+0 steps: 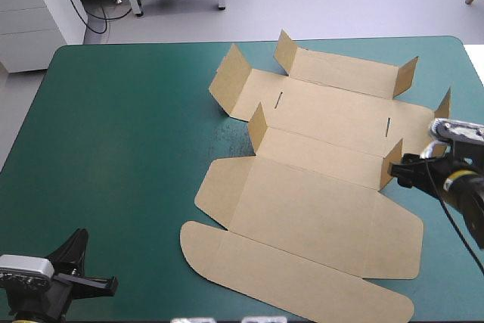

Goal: Fold the box

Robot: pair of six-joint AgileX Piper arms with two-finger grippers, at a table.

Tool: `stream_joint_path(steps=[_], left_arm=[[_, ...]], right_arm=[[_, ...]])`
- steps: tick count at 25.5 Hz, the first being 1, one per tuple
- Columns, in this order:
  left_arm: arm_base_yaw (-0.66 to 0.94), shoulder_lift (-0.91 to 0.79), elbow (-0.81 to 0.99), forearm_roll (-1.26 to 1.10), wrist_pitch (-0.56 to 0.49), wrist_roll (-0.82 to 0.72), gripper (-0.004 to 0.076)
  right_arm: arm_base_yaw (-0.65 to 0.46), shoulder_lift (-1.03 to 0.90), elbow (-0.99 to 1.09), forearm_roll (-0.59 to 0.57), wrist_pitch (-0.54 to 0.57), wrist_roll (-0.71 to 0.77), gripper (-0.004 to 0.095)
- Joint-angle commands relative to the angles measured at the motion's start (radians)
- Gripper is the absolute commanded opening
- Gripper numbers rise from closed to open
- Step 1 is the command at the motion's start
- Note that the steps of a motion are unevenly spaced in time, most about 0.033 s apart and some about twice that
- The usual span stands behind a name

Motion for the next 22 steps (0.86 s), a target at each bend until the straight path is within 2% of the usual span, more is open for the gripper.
stream_joint_path(steps=[1, 7, 11, 16, 19, 21, 22], left_arm=[[-0.006, -0.013, -0.022, -0.022, -0.079, -0.003, -0.0008], [-0.006, -0.013, -0.022, -0.018, -0.079, -0.003, -0.0008], [-0.006, -0.013, -0.022, -0.018, -0.079, -0.003, -0.0008], [-0.006, -0.013, -0.022, -0.018, -0.079, -0.003, -0.0008], [-0.006, -0.013, -0.022, -0.018, -0.079, -0.003, -0.0008], [-0.006, -0.013, -0.022, -0.018, -0.079, -0.003, -0.0008], [-0.006, -0.013, -0.022, -0.018, -0.079, -0.003, -0.0008]], right_arm=[[0.003, 0.161, -0.130, -0.022, 0.036, -0.009, 0.0744], [-0.001, 0.425, -0.274, -0.001, 0.138, -0.054, 0.0741], [-0.035, 0.558, -0.345, 0.117, 0.194, -0.122, 0.0742], [-0.095, 0.646, -0.367, 0.235, 0.206, -0.180, 0.0740], [-0.127, 0.660, -0.367, 0.235, 0.213, -0.182, 0.0738], [-0.139, 0.660, -0.367, 0.240, 0.229, -0.213, 0.0638], [-0.139, 0.662, -0.367, 0.239, 0.244, -0.230, 0.0448]])
